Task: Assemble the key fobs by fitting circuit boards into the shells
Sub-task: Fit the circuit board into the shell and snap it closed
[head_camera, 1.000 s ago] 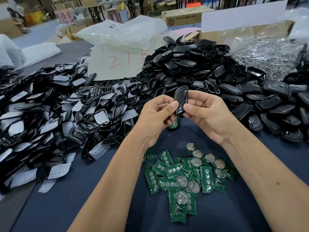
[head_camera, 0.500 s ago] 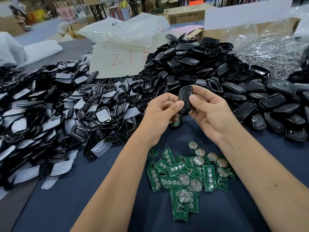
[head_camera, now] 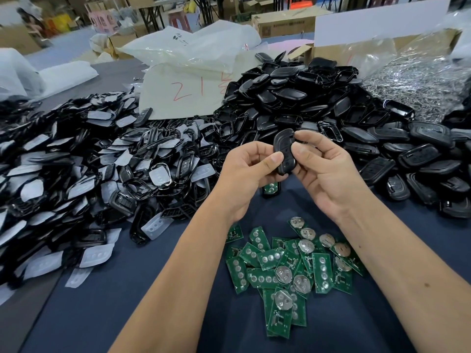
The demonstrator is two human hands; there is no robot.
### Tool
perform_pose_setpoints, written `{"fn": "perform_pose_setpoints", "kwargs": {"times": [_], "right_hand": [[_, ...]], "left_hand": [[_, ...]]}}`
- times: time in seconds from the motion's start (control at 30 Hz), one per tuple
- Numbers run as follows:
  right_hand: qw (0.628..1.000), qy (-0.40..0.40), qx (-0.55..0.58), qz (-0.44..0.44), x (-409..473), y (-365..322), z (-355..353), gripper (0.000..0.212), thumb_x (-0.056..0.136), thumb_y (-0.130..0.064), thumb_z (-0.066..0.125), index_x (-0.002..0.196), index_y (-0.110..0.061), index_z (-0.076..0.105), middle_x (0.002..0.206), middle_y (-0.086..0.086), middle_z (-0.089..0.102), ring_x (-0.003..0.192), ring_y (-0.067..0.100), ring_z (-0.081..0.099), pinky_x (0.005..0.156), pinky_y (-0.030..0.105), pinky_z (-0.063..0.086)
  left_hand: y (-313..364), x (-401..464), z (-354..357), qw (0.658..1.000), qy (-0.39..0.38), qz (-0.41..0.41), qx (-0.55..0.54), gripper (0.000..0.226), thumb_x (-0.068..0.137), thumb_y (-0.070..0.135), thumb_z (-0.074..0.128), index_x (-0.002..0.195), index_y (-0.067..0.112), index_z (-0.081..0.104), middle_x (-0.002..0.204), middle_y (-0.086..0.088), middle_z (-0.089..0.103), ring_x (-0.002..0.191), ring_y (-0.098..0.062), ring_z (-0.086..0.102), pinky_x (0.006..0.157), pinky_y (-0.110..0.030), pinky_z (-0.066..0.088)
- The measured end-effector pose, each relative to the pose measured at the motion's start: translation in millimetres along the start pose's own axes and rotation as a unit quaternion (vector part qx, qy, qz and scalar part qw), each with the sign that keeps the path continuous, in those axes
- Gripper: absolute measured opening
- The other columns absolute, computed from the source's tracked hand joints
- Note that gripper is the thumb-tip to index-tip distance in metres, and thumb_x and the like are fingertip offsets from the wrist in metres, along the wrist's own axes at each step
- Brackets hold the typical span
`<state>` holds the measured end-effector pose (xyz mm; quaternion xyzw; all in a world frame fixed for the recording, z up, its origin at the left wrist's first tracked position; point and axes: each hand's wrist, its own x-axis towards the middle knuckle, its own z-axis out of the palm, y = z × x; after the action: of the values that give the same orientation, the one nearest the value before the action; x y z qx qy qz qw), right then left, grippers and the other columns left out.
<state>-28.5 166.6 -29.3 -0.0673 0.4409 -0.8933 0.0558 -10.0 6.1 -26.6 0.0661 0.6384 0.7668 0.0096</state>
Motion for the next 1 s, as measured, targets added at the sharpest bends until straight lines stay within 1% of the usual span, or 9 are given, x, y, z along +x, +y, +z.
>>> {"fn": "perform_pose_setpoints", "kwargs": {"times": [0.17,0.3,0.53,0.63,0.7,0.8,0.87,0.93,1.0], "right_hand": [[0.999,-0.019,-0.044,-0.008,-0.9,1.6,0.8,0.030,0.078,-0.005,0.073,0.108,-0.007,0.071,0.101,0.011,0.080,0.093,0.021,0.076,0.078,0.027,0.060],[0.998,-0.010,-0.066,0.002,-1.2,3.6,-0.1,0.031,0.078,-0.005,0.073,0.109,-0.006,0.071,0.096,0.009,0.080,0.087,0.019,0.076,0.076,0.027,0.061],[0.992,-0.021,-0.122,-0.001,-0.9,5.6,-6.4,0.031,0.091,0.009,0.067,0.118,-0.005,0.071,0.101,0.011,0.079,0.093,0.023,0.075,0.080,0.030,0.061],[0.994,-0.017,-0.110,-0.003,-1.1,4.2,-5.9,0.031,0.083,0.001,0.072,0.113,-0.008,0.073,0.100,0.010,0.080,0.091,0.021,0.075,0.081,0.030,0.061],[0.994,-0.015,-0.104,0.000,-1.2,3.5,-5.5,0.031,0.079,-0.002,0.074,0.110,-0.008,0.074,0.096,0.008,0.080,0.087,0.019,0.076,0.078,0.028,0.061],[0.993,-0.008,-0.116,0.017,-0.2,3.8,-6.5,0.026,0.087,0.006,0.070,0.110,-0.004,0.073,0.090,0.006,0.079,0.081,0.016,0.074,0.073,0.025,0.060],[0.991,-0.004,-0.135,0.025,-0.2,3.7,-7.3,0.025,0.090,0.008,0.069,0.112,-0.003,0.073,0.087,0.005,0.079,0.075,0.015,0.070,0.072,0.025,0.059],[0.989,-0.005,-0.145,0.028,-0.8,3.3,-7.8,0.025,0.090,0.008,0.069,0.111,-0.005,0.074,0.085,0.005,0.078,0.072,0.013,0.068,0.072,0.025,0.059],[0.990,-0.011,-0.136,0.034,-1.3,3.9,-7.5,0.026,0.091,0.008,0.068,0.112,-0.006,0.074,0.088,0.006,0.078,0.075,0.014,0.069,0.074,0.025,0.059]], "left_hand": [[2.8,0.0,-3.0,0.999,0.040,-0.009,0.008,0.009,0.101,0.003,0.061,0.094,0.006,0.066,0.088,-0.007,0.070,0.078,-0.014,0.067,0.071,-0.027,0.059],[2.8,-0.4,-4.2,0.998,0.059,-0.005,0.019,0.006,0.100,0.002,0.062,0.097,0.002,0.066,0.088,-0.012,0.070,0.076,-0.016,0.069,0.069,-0.027,0.059],[0.2,0.0,-6.2,0.998,0.062,-0.011,0.017,0.007,0.099,0.005,0.066,0.093,0.007,0.068,0.090,-0.013,0.075,0.083,-0.023,0.074,0.079,-0.034,0.061],[-1.0,-0.7,-5.6,0.998,0.057,-0.013,-0.003,0.008,0.098,0.004,0.067,0.092,0.008,0.069,0.092,-0.015,0.075,0.087,-0.027,0.073,0.085,-0.037,0.061],[-1.4,-0.4,-5.2,0.998,0.062,-0.001,0.002,0.006,0.097,0.002,0.067,0.098,0.007,0.070,0.095,-0.016,0.075,0.091,-0.027,0.073,0.088,-0.039,0.061],[0.0,-0.6,-5.2,0.997,0.079,0.019,0.006,0.017,0.093,-0.002,0.070,0.106,0.008,0.072,0.104,-0.018,0.076,0.095,-0.031,0.073,0.090,-0.044,0.061],[1.7,-1.3,-6.7,0.997,0.078,0.013,-0.012,0.016,0.093,-0.002,0.071,0.105,0.007,0.073,0.102,-0.019,0.077,0.093,-0.030,0.074,0.088,-0.043,0.062],[3.3,-1.8,-8.5,0.997,0.077,-0.001,-0.018,0.013,0.093,-0.001,0.070,0.102,0.007,0.074,0.096,-0.015,0.078,0.088,-0.025,0.074,0.083,-0.038,0.062],[3.6,-1.8,-10.8,0.997,0.077,-0.012,-0.015,0.012,0.092,0.000,0.071,0.099,0.009,0.075,0.091,-0.011,0.078,0.081,-0.020,0.073,0.077,-0.033,0.062]]}}
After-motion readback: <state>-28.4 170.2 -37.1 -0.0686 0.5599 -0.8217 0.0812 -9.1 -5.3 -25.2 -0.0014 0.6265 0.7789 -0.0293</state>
